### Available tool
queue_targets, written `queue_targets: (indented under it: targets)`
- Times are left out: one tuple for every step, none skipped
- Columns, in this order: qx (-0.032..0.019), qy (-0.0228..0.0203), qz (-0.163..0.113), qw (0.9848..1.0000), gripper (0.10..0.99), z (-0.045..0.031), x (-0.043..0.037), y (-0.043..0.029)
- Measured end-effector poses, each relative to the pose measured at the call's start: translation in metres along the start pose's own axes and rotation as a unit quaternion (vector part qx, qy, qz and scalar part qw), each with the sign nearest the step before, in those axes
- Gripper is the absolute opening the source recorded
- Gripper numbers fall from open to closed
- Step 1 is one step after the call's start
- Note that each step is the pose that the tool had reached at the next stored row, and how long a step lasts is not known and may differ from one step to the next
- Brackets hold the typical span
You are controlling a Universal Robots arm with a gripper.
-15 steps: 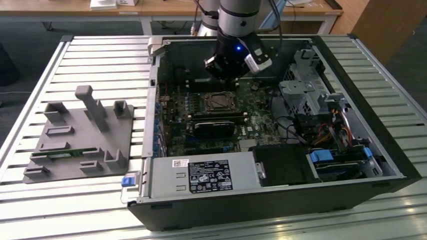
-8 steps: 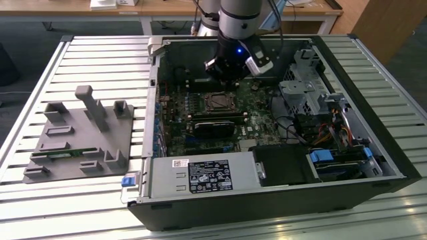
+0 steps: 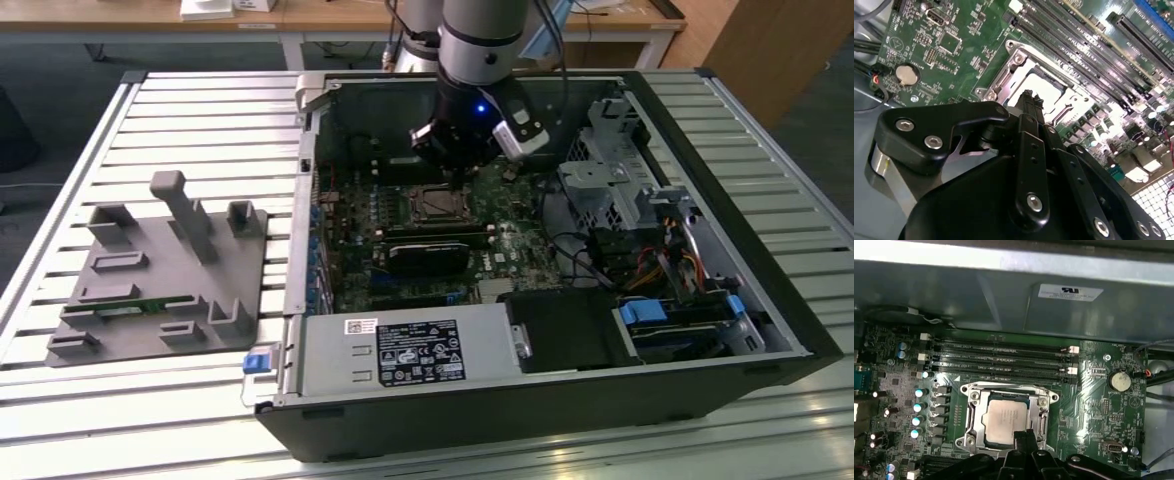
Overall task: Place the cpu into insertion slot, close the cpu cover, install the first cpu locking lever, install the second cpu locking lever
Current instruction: 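Install the second cpu locking lever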
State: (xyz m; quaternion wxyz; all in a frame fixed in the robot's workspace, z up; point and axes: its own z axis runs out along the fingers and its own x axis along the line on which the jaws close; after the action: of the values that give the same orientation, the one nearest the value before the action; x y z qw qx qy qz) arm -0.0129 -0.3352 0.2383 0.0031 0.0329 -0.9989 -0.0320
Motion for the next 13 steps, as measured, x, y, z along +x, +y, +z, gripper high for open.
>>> queue_targets:
  targets:
    - [0.0,0.0,0.0,1.0,0.106,0.0007,0.0001,-0.001]
    - [-0.0001,0.0,0.0,1.0,0.106,0.0015,0.0001,-0.0018]
    - [-0.0001,0.0,0.0,1.0,0.106,0.0023,0.0001,-0.0026]
    - [-0.0001,0.0,0.0,1.0,0.106,0.0032,0.0002,-0.0037]
    - [-0.0001,0.0,0.0,1.0,0.106,0.0041,0.0003,-0.0043]
    - [-0.0001,0.0,0.0,1.0,0.106,0.0047,0.0003,-0.0047]
    - [0.0,0.0001,0.0,1.0,0.106,0.0051,0.0004,-0.005]
    - [0.0,0.0001,0.0,1.0,0.106,0.0052,0.0004,-0.0051]
    - [0.0,0.0001,0.0,1.0,0.106,0.0052,0.0003,-0.0051]
    - [0.0001,0.0001,0.0,1.0,0.106,0.0052,0.0003,-0.0051]
    - [0.0,0.0001,0.0,1.0,0.106,0.0053,0.0003,-0.0051]
    - [0.0001,0.0001,0.0,1.0,0.106,0.0053,0.0003,-0.0052]
    - [0.0002,0.0001,0.0,1.0,0.106,0.0053,0.0003,-0.0052]
